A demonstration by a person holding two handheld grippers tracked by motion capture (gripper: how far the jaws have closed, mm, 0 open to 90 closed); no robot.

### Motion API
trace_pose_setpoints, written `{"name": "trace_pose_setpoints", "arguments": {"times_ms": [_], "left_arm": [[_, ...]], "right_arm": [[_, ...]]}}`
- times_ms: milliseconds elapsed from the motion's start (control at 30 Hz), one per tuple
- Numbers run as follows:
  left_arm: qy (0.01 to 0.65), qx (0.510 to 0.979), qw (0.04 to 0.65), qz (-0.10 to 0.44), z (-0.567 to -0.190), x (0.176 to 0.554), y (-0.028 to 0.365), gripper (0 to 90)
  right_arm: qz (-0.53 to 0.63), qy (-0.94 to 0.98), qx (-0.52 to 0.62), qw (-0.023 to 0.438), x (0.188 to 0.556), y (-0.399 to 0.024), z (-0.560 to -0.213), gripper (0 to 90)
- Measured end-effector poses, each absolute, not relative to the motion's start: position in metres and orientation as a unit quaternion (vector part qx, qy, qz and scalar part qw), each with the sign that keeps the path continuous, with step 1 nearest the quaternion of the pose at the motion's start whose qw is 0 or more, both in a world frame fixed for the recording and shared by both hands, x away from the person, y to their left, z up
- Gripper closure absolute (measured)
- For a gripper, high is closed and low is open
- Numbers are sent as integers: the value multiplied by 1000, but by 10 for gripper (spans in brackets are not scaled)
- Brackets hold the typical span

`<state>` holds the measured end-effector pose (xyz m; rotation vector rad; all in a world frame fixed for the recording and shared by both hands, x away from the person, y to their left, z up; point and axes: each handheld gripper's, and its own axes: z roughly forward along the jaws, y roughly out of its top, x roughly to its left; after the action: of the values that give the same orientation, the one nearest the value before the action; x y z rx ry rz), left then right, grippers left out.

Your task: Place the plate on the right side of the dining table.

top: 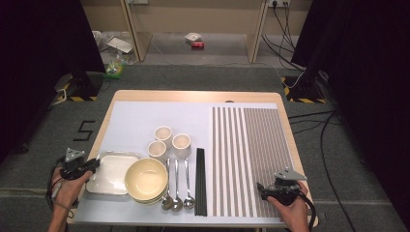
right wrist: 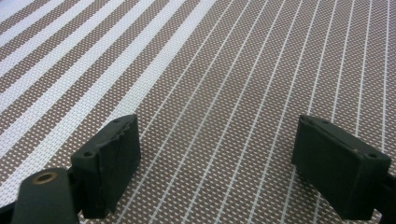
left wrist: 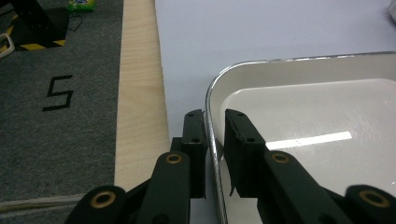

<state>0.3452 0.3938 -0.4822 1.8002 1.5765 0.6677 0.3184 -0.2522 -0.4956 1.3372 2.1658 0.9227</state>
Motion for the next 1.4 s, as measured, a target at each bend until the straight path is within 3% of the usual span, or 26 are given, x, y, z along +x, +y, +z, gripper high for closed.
{"name": "trace_pose_setpoints", "arguments": {"times_ms": [567,900,1400], "left_arm": [[609,674,339,246,-474,353,398,863],[601,681,329,258,-485,364,391,803],[588,696,320,259,-479,365,392,827]], "right_arm": [[333,780,484,214,318,-252,-496,158],[333,780,486,213,318,-252,-496,158],[333,780,486,213,318,-252,-496,158]]}}
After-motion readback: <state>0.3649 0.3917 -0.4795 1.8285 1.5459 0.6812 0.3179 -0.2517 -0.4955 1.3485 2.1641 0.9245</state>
